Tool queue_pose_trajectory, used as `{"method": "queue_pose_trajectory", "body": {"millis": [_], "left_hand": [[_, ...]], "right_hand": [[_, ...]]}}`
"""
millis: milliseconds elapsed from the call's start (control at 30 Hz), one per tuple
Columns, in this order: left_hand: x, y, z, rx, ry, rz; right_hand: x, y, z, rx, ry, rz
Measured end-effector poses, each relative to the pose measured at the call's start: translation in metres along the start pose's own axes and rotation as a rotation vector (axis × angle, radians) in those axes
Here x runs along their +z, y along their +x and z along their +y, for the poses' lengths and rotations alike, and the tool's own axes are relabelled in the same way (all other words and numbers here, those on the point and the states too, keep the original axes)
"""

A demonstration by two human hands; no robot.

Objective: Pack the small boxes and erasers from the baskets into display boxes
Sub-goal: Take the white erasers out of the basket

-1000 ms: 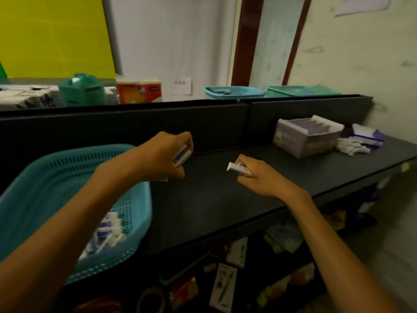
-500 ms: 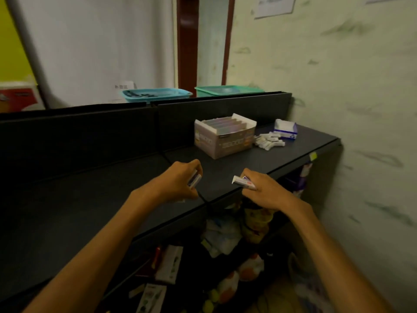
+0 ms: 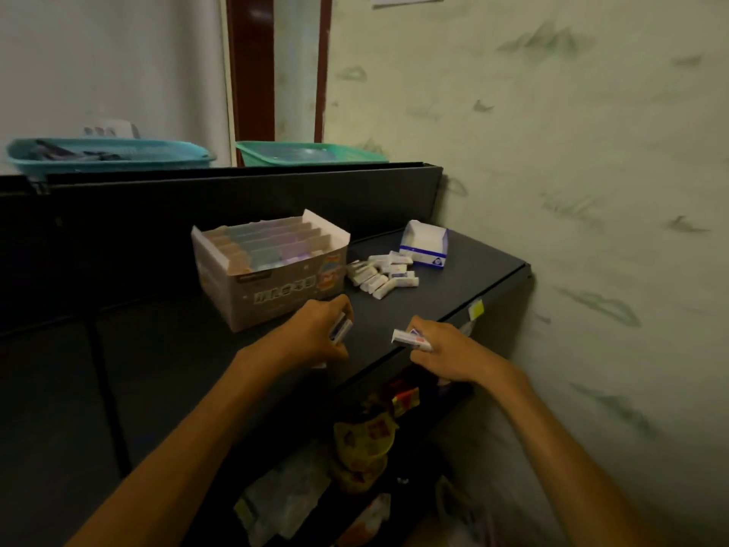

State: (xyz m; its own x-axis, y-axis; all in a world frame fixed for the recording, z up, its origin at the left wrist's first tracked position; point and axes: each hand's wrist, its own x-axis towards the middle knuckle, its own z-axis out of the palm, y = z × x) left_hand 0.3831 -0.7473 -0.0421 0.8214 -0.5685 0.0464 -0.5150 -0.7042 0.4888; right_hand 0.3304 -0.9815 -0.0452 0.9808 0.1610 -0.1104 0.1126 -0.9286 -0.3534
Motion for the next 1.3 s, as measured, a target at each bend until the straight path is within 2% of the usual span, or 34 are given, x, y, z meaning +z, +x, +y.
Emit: {"method": "queue_pose_trajectory", "body": {"millis": [300, 500, 733, 1033, 1300], "left_hand": [[0.008, 0.111, 0.016, -0.124, 0.005, 0.093], [0.014, 0.164, 0.013, -0.255, -0.03, 0.123], [0.021, 0.209, 0.01, -0.44, -0.052, 0.265], [0.033, 0.231, 0.014, -0.558, 0.106, 0.379], [0.026, 0.222, 0.023, -0.567, 0.281, 0.294]], "right_hand": [[-0.05, 0.102, 0.066, -0.027, -0.028, 0.002], [-0.063, 0.18, 0.093, -0.152, -0.016, 0.005], [-0.067, 0.257, 0.104, -0.362, -0.06, -0.029], [-0.062, 0.29, 0.111, -0.534, -0.032, -0.034], [-0.078, 0.286, 0.118, -0.613, -0.056, -0.079]]}}
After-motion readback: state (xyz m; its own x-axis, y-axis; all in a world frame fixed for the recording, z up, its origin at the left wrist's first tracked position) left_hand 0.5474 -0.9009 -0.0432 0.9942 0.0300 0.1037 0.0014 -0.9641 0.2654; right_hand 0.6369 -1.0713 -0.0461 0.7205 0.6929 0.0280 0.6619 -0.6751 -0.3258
